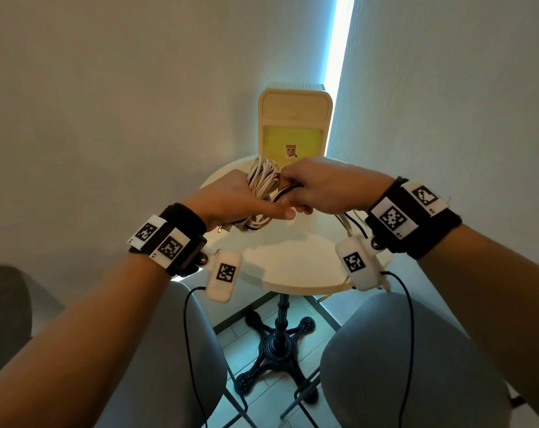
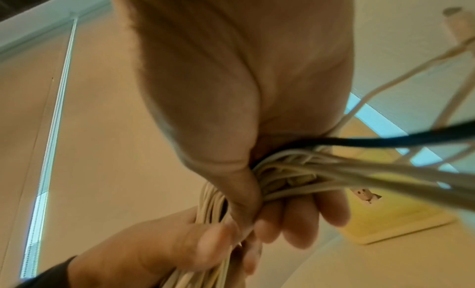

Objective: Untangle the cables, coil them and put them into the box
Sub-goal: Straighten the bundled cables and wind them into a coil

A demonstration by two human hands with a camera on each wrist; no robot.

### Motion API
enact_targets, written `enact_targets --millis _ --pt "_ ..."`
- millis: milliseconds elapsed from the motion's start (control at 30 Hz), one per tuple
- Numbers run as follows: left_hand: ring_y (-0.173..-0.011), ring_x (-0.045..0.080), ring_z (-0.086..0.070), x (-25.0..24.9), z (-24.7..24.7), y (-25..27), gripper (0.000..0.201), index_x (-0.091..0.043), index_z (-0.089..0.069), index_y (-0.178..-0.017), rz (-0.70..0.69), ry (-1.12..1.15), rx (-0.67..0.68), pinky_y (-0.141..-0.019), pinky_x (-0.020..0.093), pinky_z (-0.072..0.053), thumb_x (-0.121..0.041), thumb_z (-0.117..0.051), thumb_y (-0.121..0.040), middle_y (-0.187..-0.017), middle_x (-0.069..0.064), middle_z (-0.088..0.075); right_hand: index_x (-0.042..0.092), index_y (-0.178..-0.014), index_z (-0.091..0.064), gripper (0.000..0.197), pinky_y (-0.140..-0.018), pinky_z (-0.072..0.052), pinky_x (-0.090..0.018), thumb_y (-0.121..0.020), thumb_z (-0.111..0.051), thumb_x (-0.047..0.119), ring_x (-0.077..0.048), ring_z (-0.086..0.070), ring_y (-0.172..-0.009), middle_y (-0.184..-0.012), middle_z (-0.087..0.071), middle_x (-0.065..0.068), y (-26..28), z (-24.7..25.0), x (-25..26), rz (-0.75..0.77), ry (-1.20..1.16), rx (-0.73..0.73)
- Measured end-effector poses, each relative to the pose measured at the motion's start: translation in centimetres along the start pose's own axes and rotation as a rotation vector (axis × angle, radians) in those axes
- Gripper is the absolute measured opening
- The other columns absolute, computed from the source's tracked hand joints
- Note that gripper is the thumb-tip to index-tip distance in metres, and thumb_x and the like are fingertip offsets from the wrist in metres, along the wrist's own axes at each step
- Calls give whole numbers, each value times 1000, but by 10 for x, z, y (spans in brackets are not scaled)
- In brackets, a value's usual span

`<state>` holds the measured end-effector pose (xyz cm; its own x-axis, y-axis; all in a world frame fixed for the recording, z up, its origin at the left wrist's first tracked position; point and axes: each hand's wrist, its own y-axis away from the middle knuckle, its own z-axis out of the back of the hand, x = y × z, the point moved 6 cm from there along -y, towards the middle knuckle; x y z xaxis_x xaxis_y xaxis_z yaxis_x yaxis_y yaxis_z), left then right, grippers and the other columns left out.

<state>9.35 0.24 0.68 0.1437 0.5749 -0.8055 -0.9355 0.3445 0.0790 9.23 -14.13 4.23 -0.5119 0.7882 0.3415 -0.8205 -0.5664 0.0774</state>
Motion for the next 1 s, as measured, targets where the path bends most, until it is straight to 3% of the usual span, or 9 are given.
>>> enact_targets --millis 200,333,433,500,567,667,800,900,1000 --pt "-56 11 -55 8 3 -3 22 -13 -74 -91 121 89 -103 -49 23 -43 -21 -90 -79 -61 -5 -62 20 -92 -65 12 -59 -38 -21 -102 -67 25 -6 -58 -69 -76 -64 7 -5 3 5 18 25 -165" --pt "-60 14 -57 14 3 -1 15 -12 -76 -88 138 167 -92 -55 25 -44 -14 -88 -80 -63 -2 -64 17 -86 -64 27 -62 -46 -34 -94 -75 41 -21 -61 -72 -76 -63 1 -7 10 -2 -16 44 -274" --pt "-72 21 -61 14 2 -1 23 -6 -78 -99 108 224 -77 -67 34 -48 -13 -88 -80 -77 7 -68 19 -86 -59 29 -60 -38 -31 -98 -70 44 -15 -54 -71 -78 -58 1 -7 7 -3 0 66 -244" --pt "-67 15 -60 11 5 -1 20 -7 -77 -100 89 224 -87 -60 27 -49 -11 -86 -83 -75 4 -67 21 -90 -55 24 -59 -31 -26 -104 -61 39 -6 -47 -71 -78 -55 3 -5 5 -1 23 73 -192" --pt "-62 12 -57 7 9 1 13 -10 -75 -96 57 220 -77 -54 22 -46 -10 -83 -86 -70 1 -63 19 -96 -53 23 -60 -34 -26 -108 -54 38 -11 -50 -71 -81 -57 2 -2 4 -2 20 47 -141" --pt "-82 22 -67 2 13 4 14 -10 -76 -101 -11 279 -3 -75 36 -51 -9 -82 -89 -84 6 -71 16 -105 -53 30 -70 -50 -38 -108 -49 46 -23 -62 -81 -90 -64 -5 2 4 -3 23 -21 -102" --pt "-108 37 -76 -3 13 7 30 0 -73 -121 -45 409 33 -92 57 -51 -9 -78 -93 -110 24 -78 17 -104 -52 40 -78 -56 -44 -106 -45 56 -28 -68 -85 -89 -70 -10 7 5 -5 33 -107 -125" --pt "-98 40 -76 -4 16 9 19 0 -76 -108 -53 493 -36 -99 67 -52 -11 -79 -93 -101 23 -78 14 -107 -52 41 -80 -56 -42 -111 -37 52 -27 -68 -83 -87 -70 -9 12 5 -9 35 -203 -152" --pt "-77 34 -74 -7 21 10 14 -3 -73 -97 -50 577 -123 -78 49 -62 -15 -79 -93 -83 13 -74 11 -111 -57 41 -76 -54 -31 -113 -35 46 -16 -63 -74 -83 -64 -5 14 3 -14 11 -303 -208"
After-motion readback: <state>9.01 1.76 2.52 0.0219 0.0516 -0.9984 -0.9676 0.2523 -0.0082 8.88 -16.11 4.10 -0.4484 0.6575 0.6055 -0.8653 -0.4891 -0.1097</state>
